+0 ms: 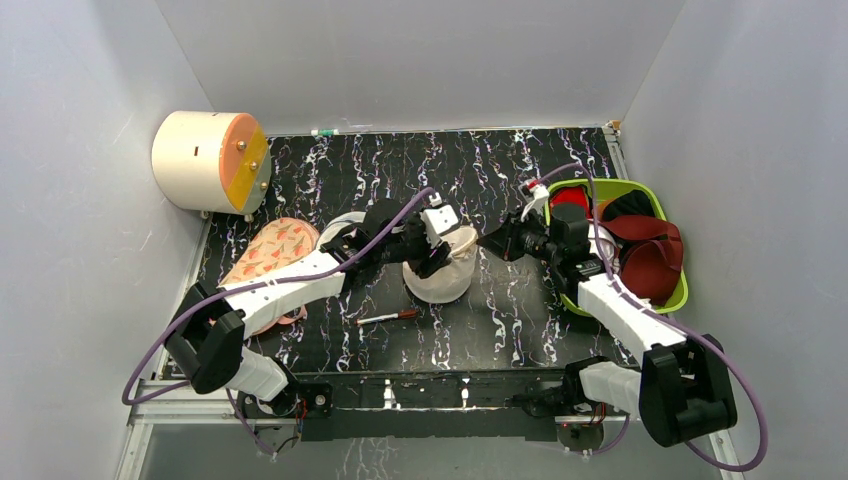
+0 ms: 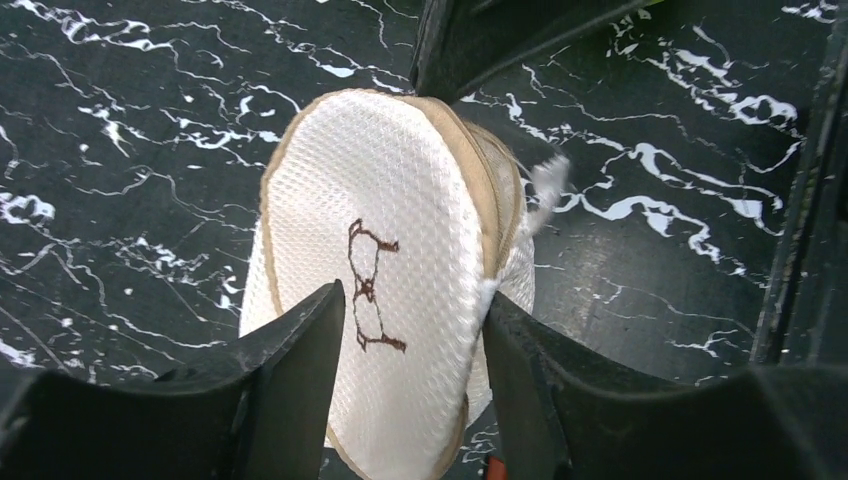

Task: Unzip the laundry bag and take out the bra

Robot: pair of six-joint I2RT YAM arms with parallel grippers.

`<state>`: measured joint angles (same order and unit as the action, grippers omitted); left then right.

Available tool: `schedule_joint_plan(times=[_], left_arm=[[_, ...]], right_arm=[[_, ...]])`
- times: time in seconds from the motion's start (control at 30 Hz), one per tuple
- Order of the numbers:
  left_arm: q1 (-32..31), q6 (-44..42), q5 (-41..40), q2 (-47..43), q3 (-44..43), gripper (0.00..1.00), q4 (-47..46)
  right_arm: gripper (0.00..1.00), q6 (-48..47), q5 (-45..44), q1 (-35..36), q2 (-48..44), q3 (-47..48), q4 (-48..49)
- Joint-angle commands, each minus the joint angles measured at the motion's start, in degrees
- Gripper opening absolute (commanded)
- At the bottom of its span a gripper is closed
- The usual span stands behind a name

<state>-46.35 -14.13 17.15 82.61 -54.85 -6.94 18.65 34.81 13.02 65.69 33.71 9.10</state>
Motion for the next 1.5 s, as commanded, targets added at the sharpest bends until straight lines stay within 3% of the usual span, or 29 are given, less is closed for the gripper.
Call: schedule_joint_plan(times=[0.0, 0.17, 0.53, 0.63, 0.73, 0.87, 1.23, 1.47], left_arm=[[-0.34, 3.59, 3.55, -3.54, -2.13, 0.53, -0.79], [-1.17, 6.11, 4.92, -3.95, -2.8, 0.56, -0.55], [-1.7, 4.92, -2.37, -6.08, -2.95, 0.62, 1.32], [-1.81, 4.5, -6.94, -6.22, -3.32, 0.56, 2.16], [-1.98, 3.24, -12.01, -6.0, -3.71, 0.35, 3.42], [-2.21, 2.0, -13.66, -5.3, -5.25, 0.21, 5.67], [-3.1, 1.11, -13.34, -6.57, -3.89, 0.0, 4.6], [-3.34, 0.76, -12.04, -8.78, -2.27, 0.0, 2.65]], right_arm=[[0.0, 4.36, -0.82, 3.54, -3.67, 2.44, 3.01], [0.0, 5.69, -3.5, 8.23, -5.07, 3.85, 1.9], [0.0, 5.36, -9.42, 14.42, -5.22, 7.33, -0.19], [0.0, 4.94, -9.71, 14.74, -5.01, 7.89, -0.34], [0.0, 5.02, -10.23, 14.84, -4.96, 8.03, -0.75], [0.0, 5.11, -11.28, 14.91, -5.35, 7.79, -1.11], [0.0, 5.12, -23.52, 14.85, -7.66, 6.69, -5.25], [0.0, 6.02, -32.69, 14.64, -8.05, 5.84, -8.87]])
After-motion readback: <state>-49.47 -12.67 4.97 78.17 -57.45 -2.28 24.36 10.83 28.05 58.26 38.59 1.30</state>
